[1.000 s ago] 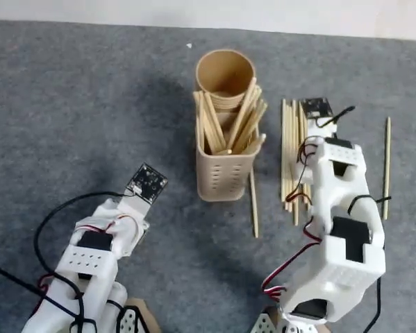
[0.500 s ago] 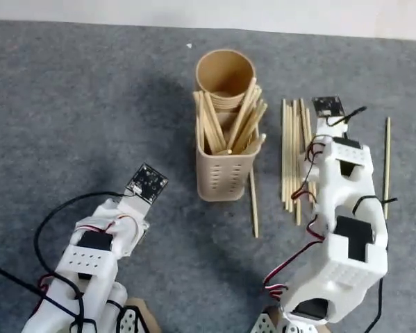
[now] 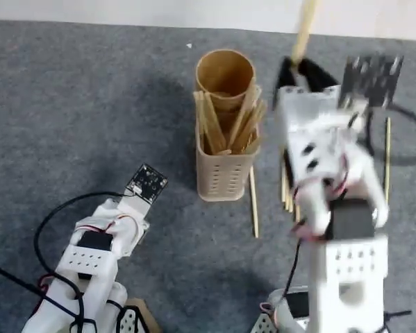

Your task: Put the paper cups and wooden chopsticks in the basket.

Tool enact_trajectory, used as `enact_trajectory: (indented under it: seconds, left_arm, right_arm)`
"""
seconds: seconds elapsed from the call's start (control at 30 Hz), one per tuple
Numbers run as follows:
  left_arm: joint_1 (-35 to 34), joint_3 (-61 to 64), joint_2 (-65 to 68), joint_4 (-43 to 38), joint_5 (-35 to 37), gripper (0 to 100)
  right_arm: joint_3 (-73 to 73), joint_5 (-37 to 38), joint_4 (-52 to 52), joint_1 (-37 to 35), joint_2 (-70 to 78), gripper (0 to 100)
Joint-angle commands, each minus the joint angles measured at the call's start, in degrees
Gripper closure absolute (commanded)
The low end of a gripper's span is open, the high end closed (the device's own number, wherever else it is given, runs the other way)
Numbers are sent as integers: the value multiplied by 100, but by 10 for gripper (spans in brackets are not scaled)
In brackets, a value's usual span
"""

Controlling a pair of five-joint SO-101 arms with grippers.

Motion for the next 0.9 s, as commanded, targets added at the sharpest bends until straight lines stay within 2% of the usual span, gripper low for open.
enact_trajectory:
  seconds: [0.0,0.27,0.37,0.47,0.67,0.87]
  left_arm:
    - [57,-13,-66,-44,-53,870]
    - [57,-13,-66,-44,-53,870]
    - [57,-13,-66,-44,-53,870]
    - [57,-13,-66,-44,-53,870]
    - [57,-13,-66,-44,-53,870]
    - [57,-13,-66,-53,-53,870]
  right_arm:
    - [444,-70,-884,-734,-347,992]
    - [2659,-62,-2905,-1182,-400,993]
    - [3336,-44,-3336,-1156,-400,992]
    - [3547,-44,-3196,-1042,-444,978]
    - [3213,-44,-2466,-998,-1130,796]
    - [2009,-44,-1156,-778,-1675,793]
